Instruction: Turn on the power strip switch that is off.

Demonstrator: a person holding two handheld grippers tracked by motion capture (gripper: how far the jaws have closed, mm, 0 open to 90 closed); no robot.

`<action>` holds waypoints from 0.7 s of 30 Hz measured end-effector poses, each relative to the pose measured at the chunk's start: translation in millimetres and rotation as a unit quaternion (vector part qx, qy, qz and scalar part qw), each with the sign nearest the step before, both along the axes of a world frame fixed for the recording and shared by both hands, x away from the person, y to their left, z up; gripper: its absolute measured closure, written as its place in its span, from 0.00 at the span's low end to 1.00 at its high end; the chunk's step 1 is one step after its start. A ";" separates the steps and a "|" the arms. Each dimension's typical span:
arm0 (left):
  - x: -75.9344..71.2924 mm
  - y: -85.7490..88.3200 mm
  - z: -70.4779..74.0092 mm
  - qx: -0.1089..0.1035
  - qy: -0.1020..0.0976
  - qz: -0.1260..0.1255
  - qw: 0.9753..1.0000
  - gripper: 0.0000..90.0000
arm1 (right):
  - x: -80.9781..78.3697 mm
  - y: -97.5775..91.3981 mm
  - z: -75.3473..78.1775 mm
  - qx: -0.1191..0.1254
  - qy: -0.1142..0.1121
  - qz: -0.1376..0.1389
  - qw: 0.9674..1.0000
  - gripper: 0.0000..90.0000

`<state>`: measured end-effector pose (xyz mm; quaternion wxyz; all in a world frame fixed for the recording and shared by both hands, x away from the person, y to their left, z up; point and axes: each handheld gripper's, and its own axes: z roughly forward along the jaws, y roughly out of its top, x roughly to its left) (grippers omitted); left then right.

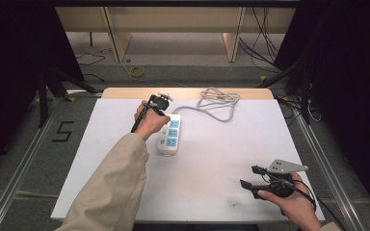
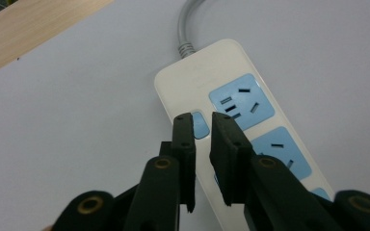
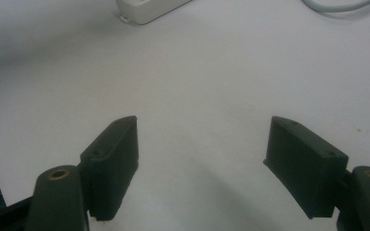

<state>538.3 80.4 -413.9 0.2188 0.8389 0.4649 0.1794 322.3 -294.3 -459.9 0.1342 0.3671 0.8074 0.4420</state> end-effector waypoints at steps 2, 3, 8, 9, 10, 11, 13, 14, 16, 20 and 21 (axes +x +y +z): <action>-4.3 1.9 3.5 -0.011 -0.006 -0.003 1.000 0.79 | -0.2 0.0 0.1 0.000 0.000 0.000 1.000 0.31; -6.6 3.2 5.2 -0.014 -0.008 -0.005 1.000 0.76 | -0.2 0.0 0.1 0.000 0.000 0.000 1.000 0.31; -18.6 8.9 10.2 -0.050 -0.003 -0.012 0.999 0.57 | 0.2 0.6 -0.1 -0.002 -0.001 0.001 1.000 0.31; -21.3 10.4 10.7 -0.057 -0.008 -0.012 0.998 0.52 | 0.2 0.8 -0.1 -0.001 -0.001 0.001 1.000 0.31; -24.4 11.6 10.9 -0.061 -0.016 -0.014 0.998 0.49 | 0.2 0.9 -0.2 -0.002 -0.001 0.002 1.000 0.31; -27.9 12.6 11.1 -0.059 -0.022 -0.019 0.998 0.46 | 0.2 0.9 -0.2 -0.002 -0.001 0.001 1.000 0.31; -36.0 14.6 11.5 -0.057 -0.033 -0.023 0.998 0.41 | 0.4 0.6 -0.1 -0.002 -0.001 0.001 1.000 0.31; -40.0 16.3 12.2 -0.054 -0.037 -0.027 0.997 0.40 | 0.6 0.5 -0.2 -0.002 -0.002 0.001 1.000 0.31; -49.4 18.9 13.2 -0.062 -0.038 -0.029 0.997 0.37 | 0.5 0.3 0.0 -0.002 -0.001 -0.002 1.000 0.31; -68.7 25.0 14.3 -0.080 -0.054 -0.048 0.994 0.31 | 1.0 0.1 0.0 -0.002 -0.001 -0.002 1.000 0.31; -73.7 26.7 13.8 -0.081 -0.062 -0.053 0.993 0.30 | 1.2 0.1 -0.1 -0.002 -0.001 -0.003 1.000 0.31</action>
